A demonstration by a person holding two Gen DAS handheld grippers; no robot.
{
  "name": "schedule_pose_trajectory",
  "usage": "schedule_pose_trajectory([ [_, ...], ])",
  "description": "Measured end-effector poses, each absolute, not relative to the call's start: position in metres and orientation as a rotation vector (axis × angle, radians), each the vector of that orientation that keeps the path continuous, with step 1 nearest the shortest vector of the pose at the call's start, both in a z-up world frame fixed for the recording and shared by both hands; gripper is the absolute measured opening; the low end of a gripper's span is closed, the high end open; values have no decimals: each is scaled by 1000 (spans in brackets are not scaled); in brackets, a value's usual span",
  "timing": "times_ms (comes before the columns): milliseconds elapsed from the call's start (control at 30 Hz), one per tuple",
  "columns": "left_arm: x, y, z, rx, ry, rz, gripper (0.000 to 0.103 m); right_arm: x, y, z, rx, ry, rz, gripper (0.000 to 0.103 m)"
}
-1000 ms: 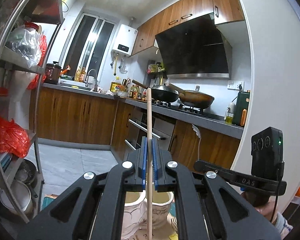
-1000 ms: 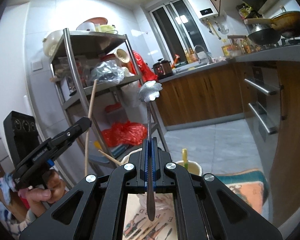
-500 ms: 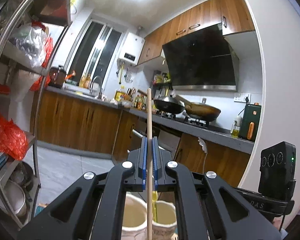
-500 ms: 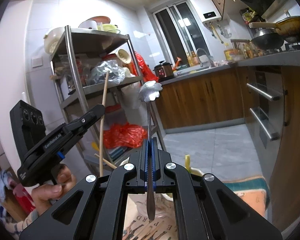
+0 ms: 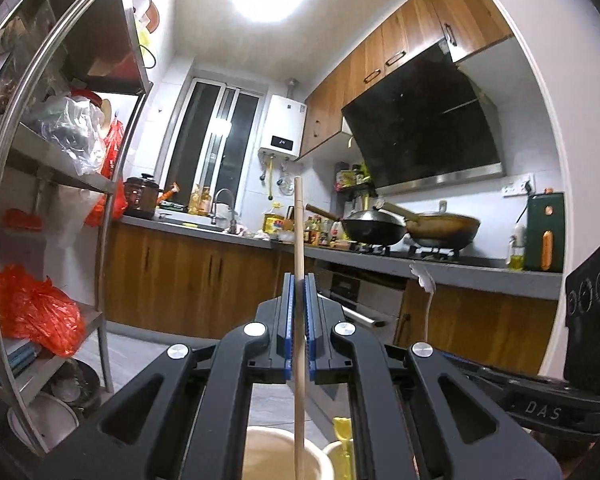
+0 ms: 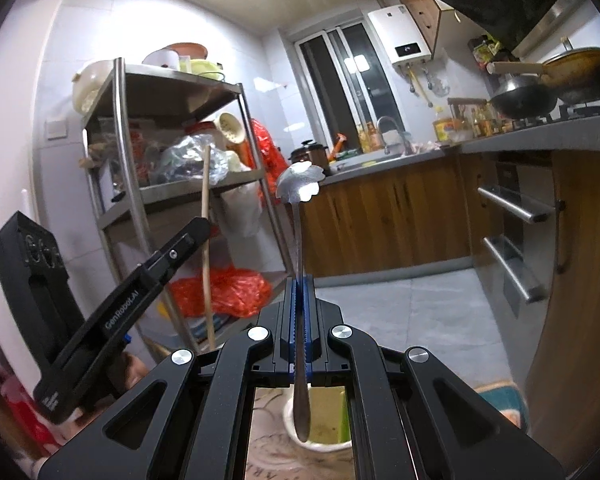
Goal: Organize utensils
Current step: 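Lower the chopstick into the tall holder with left tool while right tool lowers the spoon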
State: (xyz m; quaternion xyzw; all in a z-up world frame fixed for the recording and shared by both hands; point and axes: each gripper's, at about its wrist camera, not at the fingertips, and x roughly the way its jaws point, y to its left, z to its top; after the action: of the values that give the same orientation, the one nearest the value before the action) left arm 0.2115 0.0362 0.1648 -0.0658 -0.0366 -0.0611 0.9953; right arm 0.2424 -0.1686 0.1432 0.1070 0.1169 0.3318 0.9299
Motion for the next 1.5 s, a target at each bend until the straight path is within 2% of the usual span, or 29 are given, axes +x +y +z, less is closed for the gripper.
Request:
schedule_pose_trajectory([
  [500, 200, 23, 141, -13, -57, -81, 5, 248, -158, 113, 103, 312, 618, 4],
  [1000, 185, 20, 145, 40, -112, -28, 5, 244, -152, 106, 83, 336, 625, 4],
  [1500, 192, 21, 134, 87, 3, 7, 5, 246, -147, 105, 70, 379, 609, 4],
])
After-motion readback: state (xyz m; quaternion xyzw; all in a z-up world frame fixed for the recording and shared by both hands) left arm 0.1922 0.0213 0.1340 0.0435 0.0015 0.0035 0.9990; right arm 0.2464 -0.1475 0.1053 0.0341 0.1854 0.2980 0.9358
